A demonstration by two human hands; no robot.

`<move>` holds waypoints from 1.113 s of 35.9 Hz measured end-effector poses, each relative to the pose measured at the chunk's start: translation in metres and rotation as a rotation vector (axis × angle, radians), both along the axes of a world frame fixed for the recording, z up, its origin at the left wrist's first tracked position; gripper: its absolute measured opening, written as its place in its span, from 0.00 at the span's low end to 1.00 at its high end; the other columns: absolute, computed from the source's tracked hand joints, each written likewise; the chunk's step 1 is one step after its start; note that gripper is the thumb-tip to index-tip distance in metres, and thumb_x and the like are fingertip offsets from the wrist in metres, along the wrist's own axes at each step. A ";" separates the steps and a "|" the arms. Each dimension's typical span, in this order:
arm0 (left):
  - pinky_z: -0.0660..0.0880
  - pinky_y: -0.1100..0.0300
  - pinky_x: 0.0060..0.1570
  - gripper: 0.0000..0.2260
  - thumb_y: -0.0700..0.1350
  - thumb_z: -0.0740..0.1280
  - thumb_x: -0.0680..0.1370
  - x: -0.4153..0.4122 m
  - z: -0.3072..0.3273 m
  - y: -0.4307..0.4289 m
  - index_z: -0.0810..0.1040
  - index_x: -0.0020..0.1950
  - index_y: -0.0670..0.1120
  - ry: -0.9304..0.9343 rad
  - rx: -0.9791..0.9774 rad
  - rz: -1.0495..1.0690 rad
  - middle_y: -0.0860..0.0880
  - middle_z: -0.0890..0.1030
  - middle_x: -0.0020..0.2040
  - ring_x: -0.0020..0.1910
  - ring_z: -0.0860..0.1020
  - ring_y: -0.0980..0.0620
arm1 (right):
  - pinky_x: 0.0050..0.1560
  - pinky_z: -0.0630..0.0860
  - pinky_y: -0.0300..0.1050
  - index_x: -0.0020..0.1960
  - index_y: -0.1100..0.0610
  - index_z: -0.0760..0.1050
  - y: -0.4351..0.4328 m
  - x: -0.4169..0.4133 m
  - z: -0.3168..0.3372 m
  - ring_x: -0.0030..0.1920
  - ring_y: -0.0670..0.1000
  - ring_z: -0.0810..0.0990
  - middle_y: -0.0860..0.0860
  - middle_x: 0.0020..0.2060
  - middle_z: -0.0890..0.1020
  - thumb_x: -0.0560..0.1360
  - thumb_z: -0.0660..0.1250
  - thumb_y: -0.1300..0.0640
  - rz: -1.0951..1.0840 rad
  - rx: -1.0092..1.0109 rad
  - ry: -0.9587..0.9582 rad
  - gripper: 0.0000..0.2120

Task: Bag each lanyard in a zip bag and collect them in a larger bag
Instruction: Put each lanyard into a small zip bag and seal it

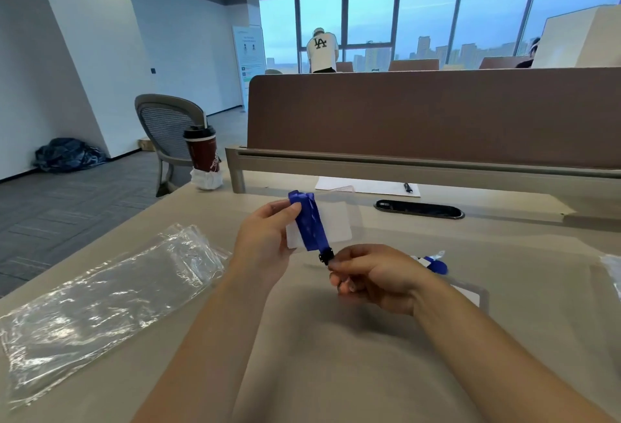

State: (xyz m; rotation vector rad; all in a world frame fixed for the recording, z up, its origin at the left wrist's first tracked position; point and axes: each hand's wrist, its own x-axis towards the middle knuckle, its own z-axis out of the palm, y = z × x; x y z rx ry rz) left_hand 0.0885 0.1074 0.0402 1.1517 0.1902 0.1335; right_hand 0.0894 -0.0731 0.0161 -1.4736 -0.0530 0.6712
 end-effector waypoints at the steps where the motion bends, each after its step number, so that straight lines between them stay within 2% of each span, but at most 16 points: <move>1: 0.79 0.50 0.50 0.06 0.38 0.67 0.79 -0.002 0.002 0.001 0.77 0.56 0.45 -0.016 -0.003 -0.060 0.44 0.83 0.51 0.51 0.81 0.46 | 0.47 0.80 0.48 0.57 0.64 0.78 -0.004 0.002 0.000 0.36 0.50 0.78 0.57 0.39 0.82 0.76 0.69 0.64 0.026 0.060 0.017 0.11; 4: 0.79 0.52 0.48 0.07 0.39 0.66 0.79 -0.007 0.005 0.004 0.78 0.56 0.45 -0.057 0.053 -0.214 0.46 0.84 0.48 0.49 0.81 0.46 | 0.46 0.80 0.47 0.65 0.64 0.74 -0.017 0.006 0.000 0.40 0.51 0.80 0.57 0.42 0.80 0.74 0.69 0.67 0.094 0.194 0.018 0.19; 7: 0.79 0.52 0.45 0.07 0.39 0.65 0.80 -0.010 0.006 0.001 0.78 0.56 0.45 -0.068 0.201 -0.282 0.46 0.84 0.49 0.50 0.80 0.44 | 0.43 0.81 0.44 0.59 0.60 0.80 -0.027 0.007 0.004 0.45 0.53 0.81 0.58 0.47 0.81 0.70 0.68 0.67 0.120 0.190 -0.035 0.18; 9: 0.79 0.50 0.48 0.06 0.39 0.64 0.80 -0.012 0.007 -0.003 0.79 0.55 0.45 -0.071 0.308 -0.294 0.46 0.84 0.49 0.50 0.79 0.43 | 0.53 0.80 0.49 0.56 0.59 0.83 -0.032 0.009 0.008 0.55 0.60 0.80 0.62 0.54 0.81 0.71 0.68 0.67 0.133 0.169 -0.068 0.15; 11: 0.79 0.48 0.53 0.06 0.38 0.64 0.80 -0.014 0.010 -0.007 0.79 0.54 0.45 -0.071 0.385 -0.302 0.46 0.83 0.49 0.51 0.79 0.43 | 0.64 0.73 0.55 0.58 0.61 0.82 -0.039 0.011 0.011 0.63 0.65 0.77 0.66 0.61 0.78 0.73 0.68 0.68 0.141 0.133 -0.078 0.14; 13: 0.79 0.47 0.55 0.06 0.37 0.64 0.80 -0.015 0.011 -0.009 0.79 0.53 0.45 -0.078 0.447 -0.316 0.46 0.83 0.48 0.51 0.79 0.43 | 0.63 0.73 0.56 0.57 0.61 0.82 -0.045 0.013 0.012 0.64 0.66 0.76 0.65 0.62 0.78 0.75 0.67 0.68 0.118 0.100 -0.063 0.12; 15: 0.78 0.46 0.57 0.06 0.38 0.65 0.80 -0.015 0.011 -0.009 0.79 0.53 0.46 -0.084 0.532 -0.327 0.46 0.84 0.48 0.52 0.79 0.41 | 0.61 0.75 0.57 0.61 0.64 0.78 -0.048 0.012 0.013 0.65 0.67 0.75 0.66 0.63 0.77 0.77 0.66 0.63 0.089 0.093 -0.043 0.13; 17: 0.77 0.44 0.60 0.05 0.39 0.66 0.79 -0.015 0.010 -0.010 0.80 0.53 0.46 -0.096 0.623 -0.340 0.46 0.84 0.48 0.53 0.79 0.41 | 0.59 0.78 0.58 0.67 0.67 0.73 -0.049 0.009 0.016 0.66 0.71 0.72 0.68 0.66 0.73 0.78 0.65 0.54 0.067 0.117 0.007 0.22; 20: 0.78 0.46 0.60 0.05 0.39 0.67 0.80 -0.016 0.008 -0.013 0.80 0.52 0.48 -0.104 0.735 -0.359 0.49 0.85 0.47 0.51 0.81 0.44 | 0.50 0.82 0.58 0.64 0.71 0.75 -0.048 0.008 0.024 0.59 0.68 0.78 0.65 0.62 0.78 0.74 0.61 0.37 0.043 0.078 0.075 0.37; 22: 0.78 0.48 0.59 0.04 0.40 0.67 0.79 -0.015 0.004 -0.015 0.80 0.51 0.48 -0.110 0.789 -0.348 0.50 0.85 0.47 0.50 0.81 0.46 | 0.50 0.82 0.57 0.57 0.70 0.80 -0.049 0.008 0.031 0.49 0.61 0.83 0.60 0.50 0.84 0.72 0.61 0.35 0.051 -0.012 0.025 0.37; 25: 0.79 0.57 0.51 0.03 0.42 0.68 0.79 -0.014 0.001 -0.018 0.80 0.51 0.49 -0.117 0.857 -0.302 0.52 0.85 0.47 0.47 0.81 0.51 | 0.57 0.80 0.56 0.58 0.63 0.79 -0.049 0.003 0.040 0.51 0.57 0.85 0.57 0.50 0.85 0.76 0.64 0.43 0.104 -0.172 -0.122 0.24; 27: 0.74 0.65 0.42 0.04 0.42 0.68 0.80 -0.013 -0.001 -0.022 0.79 0.53 0.48 -0.115 0.904 -0.272 0.53 0.84 0.48 0.44 0.80 0.54 | 0.57 0.81 0.54 0.57 0.60 0.79 -0.047 0.001 0.042 0.52 0.57 0.85 0.56 0.51 0.86 0.78 0.67 0.52 0.095 -0.270 -0.235 0.13; 29: 0.73 0.67 0.41 0.05 0.42 0.68 0.79 -0.012 -0.003 -0.024 0.79 0.54 0.48 -0.110 0.930 -0.240 0.53 0.84 0.50 0.46 0.80 0.54 | 0.53 0.83 0.50 0.53 0.57 0.79 -0.041 0.000 0.041 0.49 0.55 0.85 0.54 0.49 0.85 0.77 0.69 0.58 0.051 -0.373 -0.353 0.06; 34: 0.73 0.61 0.50 0.06 0.42 0.68 0.79 -0.011 -0.003 -0.028 0.78 0.56 0.48 -0.092 0.947 -0.209 0.52 0.83 0.52 0.51 0.80 0.52 | 0.35 0.79 0.35 0.58 0.48 0.71 -0.028 -0.001 0.042 0.43 0.48 0.83 0.47 0.47 0.83 0.75 0.71 0.59 0.000 -0.505 -0.530 0.15; 37: 0.75 0.59 0.53 0.07 0.42 0.68 0.79 -0.011 -0.004 -0.028 0.79 0.57 0.47 -0.081 0.949 -0.206 0.51 0.83 0.53 0.52 0.80 0.51 | 0.34 0.77 0.32 0.66 0.43 0.67 -0.026 -0.002 0.041 0.46 0.46 0.83 0.47 0.51 0.83 0.76 0.71 0.57 0.025 -0.514 -0.602 0.23; 40: 0.75 0.62 0.49 0.06 0.42 0.68 0.80 -0.011 -0.005 -0.027 0.78 0.56 0.48 -0.087 0.974 -0.194 0.52 0.83 0.53 0.51 0.80 0.52 | 0.37 0.78 0.32 0.67 0.43 0.70 -0.024 -0.002 0.038 0.47 0.44 0.81 0.43 0.52 0.80 0.76 0.70 0.54 0.052 -0.521 -0.655 0.21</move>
